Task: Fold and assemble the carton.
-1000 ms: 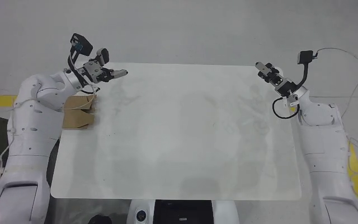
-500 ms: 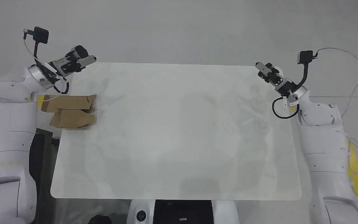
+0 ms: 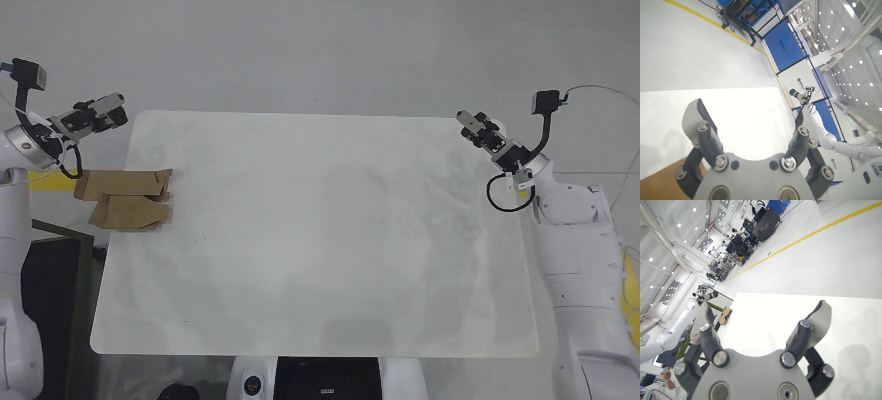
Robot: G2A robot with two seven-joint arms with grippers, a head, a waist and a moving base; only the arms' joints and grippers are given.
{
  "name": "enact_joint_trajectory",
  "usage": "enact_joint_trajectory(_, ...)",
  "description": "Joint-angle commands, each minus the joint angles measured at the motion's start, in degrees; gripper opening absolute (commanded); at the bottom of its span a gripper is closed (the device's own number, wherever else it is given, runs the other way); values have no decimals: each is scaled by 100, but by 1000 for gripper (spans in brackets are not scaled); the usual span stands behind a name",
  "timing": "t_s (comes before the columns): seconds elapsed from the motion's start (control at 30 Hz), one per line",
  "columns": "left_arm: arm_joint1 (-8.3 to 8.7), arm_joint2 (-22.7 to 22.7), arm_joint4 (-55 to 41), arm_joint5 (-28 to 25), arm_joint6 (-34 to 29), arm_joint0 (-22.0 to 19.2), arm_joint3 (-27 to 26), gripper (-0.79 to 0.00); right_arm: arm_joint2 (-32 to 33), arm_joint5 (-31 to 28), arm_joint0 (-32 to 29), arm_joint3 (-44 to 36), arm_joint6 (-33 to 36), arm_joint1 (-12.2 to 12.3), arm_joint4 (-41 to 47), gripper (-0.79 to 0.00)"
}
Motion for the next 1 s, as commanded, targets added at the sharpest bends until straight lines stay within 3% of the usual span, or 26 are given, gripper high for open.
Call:
enact_joint_trajectory(0.0,49,28,10,8,-7,-34,213,0,0,0,0,0,0,0,0,0)
enact_joint_trajectory(0.57,437,204,1306,-488,633,-677,2091,0,0,0,0,0,0,0,0,0)
enact_joint_trajectory(0.97,615,459,2483,-335,1471,-786,2729,0,0,0,0,0,0,0,0,0)
